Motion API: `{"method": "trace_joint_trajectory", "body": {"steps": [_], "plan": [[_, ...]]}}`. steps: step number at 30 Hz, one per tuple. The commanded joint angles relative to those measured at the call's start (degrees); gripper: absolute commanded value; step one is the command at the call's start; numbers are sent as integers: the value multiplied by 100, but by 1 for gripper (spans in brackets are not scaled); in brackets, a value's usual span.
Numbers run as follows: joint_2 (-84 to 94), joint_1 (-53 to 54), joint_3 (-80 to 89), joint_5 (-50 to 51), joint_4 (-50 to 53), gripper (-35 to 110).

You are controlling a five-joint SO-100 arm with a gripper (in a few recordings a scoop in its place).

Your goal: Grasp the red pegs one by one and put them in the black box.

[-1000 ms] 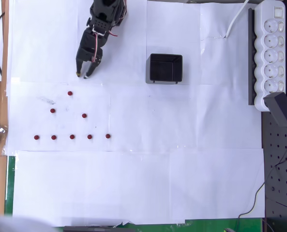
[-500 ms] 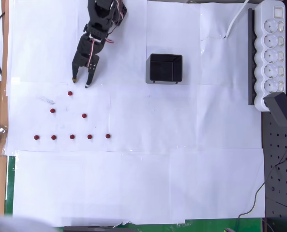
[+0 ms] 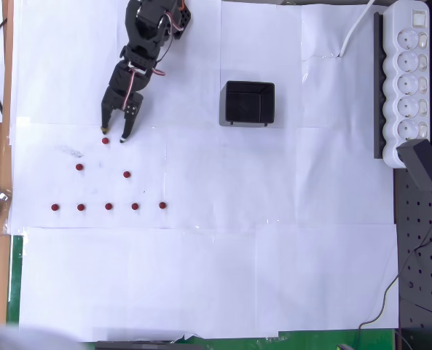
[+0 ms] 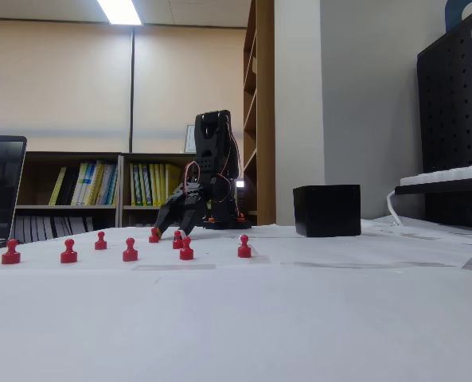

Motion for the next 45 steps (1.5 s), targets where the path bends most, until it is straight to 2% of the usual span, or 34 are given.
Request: {"method": "trace_joint_trajectory", "body": {"steps": [1,11,22,27,30,34,37,43,45], "plan": [[211,149,299,-62,-97,17],[483,149,606,62,-105,17],[492,79,580,88,-79,1],[-53,9,475,-26,659,0],[-1134,-176,580,-290,2259,0],[-2786,-677,1696,-879,6214,0],[-3621,-1301,2777,-1503,8596,0],[-3735,-3146,5493,-2610,12331,0],[-3489,-3929,6258,-3050,13113,0]]}}
